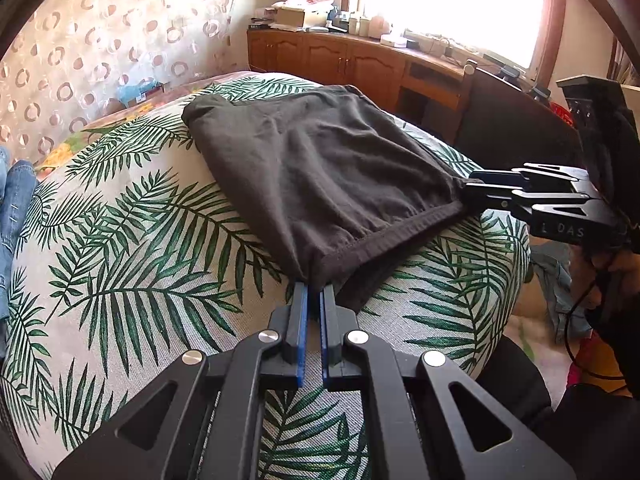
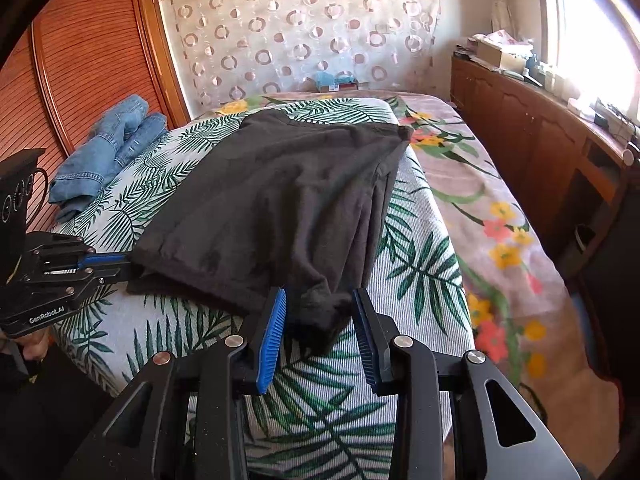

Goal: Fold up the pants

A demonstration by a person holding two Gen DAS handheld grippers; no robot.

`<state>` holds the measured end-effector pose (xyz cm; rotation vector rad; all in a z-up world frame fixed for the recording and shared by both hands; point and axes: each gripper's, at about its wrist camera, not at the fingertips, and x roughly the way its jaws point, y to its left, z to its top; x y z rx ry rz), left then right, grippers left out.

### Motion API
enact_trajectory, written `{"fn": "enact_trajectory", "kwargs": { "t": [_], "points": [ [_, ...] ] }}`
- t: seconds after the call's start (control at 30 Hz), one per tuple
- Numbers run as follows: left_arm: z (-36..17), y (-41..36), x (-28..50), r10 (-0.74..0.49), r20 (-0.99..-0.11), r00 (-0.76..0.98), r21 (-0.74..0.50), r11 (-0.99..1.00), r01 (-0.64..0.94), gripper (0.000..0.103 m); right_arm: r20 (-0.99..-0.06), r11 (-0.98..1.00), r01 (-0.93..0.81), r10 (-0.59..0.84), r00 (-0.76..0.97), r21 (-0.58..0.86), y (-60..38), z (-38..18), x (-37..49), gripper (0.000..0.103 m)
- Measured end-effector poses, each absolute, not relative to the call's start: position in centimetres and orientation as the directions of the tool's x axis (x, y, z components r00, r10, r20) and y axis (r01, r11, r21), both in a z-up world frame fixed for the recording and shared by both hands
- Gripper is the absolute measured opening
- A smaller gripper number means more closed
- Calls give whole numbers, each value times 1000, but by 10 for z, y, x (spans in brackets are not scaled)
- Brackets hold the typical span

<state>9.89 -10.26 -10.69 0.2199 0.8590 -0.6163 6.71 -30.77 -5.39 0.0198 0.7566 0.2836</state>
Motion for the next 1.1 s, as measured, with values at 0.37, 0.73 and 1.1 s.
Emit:
{"fn": "enact_trajectory", "kwargs": {
  "t": [0.37,0.73,1.1],
  "points": [
    [-108,-105,97,-412,-763,499,-49,806,590,6,-656,959,-248,276,703,137,-308,-48,54,7],
    [-93,-100,96,-418,-744,521,-53,814,578,6,-654,962,-237,268,708,137,-307,-43,55,18],
    [-71,-89,100,-412,-715,565,-57,840,539,13,-628,965,-225,260,734,136,-304,-37,52,25]
  ]
}}
